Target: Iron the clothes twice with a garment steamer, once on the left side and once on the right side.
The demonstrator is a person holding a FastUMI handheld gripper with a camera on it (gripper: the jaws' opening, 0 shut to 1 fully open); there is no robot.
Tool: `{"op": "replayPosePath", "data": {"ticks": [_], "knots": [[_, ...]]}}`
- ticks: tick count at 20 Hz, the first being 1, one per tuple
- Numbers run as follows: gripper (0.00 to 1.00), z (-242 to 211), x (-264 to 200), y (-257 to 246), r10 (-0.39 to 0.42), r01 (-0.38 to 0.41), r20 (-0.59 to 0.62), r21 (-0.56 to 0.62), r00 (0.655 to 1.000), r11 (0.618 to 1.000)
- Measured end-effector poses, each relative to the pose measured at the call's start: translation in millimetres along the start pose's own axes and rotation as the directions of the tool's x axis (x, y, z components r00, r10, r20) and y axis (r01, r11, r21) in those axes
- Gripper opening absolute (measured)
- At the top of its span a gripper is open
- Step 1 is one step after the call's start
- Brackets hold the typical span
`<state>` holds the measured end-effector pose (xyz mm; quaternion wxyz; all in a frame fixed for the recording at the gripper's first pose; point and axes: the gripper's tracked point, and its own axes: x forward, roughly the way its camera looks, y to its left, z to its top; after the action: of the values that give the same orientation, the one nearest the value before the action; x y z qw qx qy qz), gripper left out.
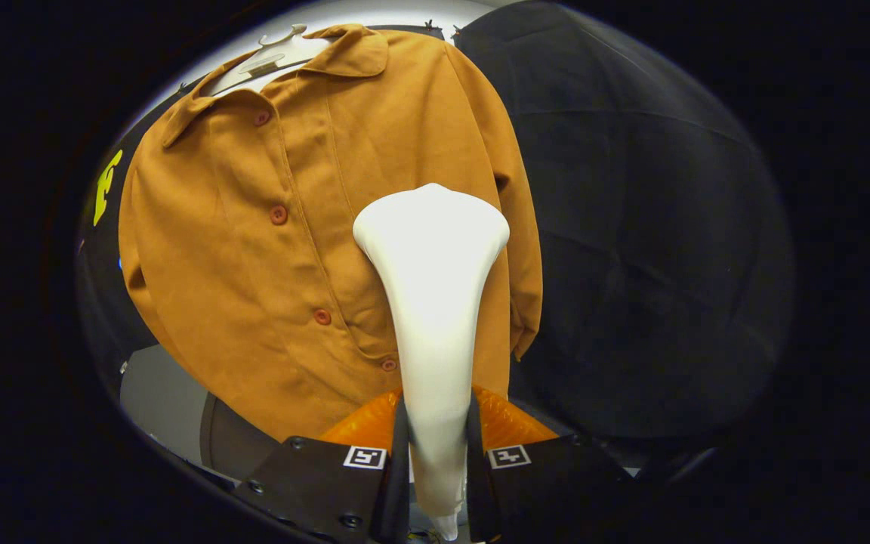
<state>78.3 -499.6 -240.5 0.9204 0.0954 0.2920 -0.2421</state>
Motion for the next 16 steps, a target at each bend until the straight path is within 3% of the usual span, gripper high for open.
{"op": "replayPosePath", "data": {"ticks": [11, 16], "knots": [[0.34, -76, 6, -15, -0.036, 0.034, -0.163, -0.015, 0.986, 0.999], [0.34, -101, -13, -19, -0.061, 0.060, -0.209, -0.010, 0.976, 0.998]]}}
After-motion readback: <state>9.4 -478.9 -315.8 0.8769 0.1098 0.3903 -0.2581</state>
